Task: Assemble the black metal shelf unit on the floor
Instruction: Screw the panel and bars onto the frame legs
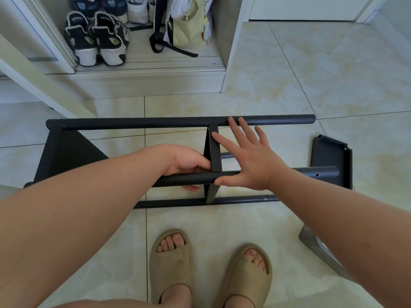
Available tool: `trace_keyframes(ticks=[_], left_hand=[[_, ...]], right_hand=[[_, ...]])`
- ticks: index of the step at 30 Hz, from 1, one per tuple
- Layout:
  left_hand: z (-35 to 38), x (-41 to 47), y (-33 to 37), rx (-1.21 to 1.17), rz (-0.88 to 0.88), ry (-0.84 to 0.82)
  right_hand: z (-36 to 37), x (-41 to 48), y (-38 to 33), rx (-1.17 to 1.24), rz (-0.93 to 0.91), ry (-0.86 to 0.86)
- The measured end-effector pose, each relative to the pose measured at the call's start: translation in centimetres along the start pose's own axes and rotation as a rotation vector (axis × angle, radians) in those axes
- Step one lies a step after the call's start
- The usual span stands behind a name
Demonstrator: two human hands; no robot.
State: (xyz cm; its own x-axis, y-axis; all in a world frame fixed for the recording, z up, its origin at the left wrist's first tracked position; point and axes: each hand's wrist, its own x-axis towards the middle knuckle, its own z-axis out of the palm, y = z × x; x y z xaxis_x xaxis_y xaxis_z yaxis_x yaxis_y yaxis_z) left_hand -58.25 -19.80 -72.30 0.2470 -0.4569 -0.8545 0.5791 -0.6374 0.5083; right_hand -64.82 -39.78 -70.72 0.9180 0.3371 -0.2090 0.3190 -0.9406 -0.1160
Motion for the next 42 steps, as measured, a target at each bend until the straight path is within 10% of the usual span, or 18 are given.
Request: trace_keyframes(ticks=[42], left_hand=[[-0.33, 0.65, -0.2, 0.008, 0.14, -0.03]], right_hand=[[-0.17, -0.04, -0.11, -0.006, 0.002, -0.008]])
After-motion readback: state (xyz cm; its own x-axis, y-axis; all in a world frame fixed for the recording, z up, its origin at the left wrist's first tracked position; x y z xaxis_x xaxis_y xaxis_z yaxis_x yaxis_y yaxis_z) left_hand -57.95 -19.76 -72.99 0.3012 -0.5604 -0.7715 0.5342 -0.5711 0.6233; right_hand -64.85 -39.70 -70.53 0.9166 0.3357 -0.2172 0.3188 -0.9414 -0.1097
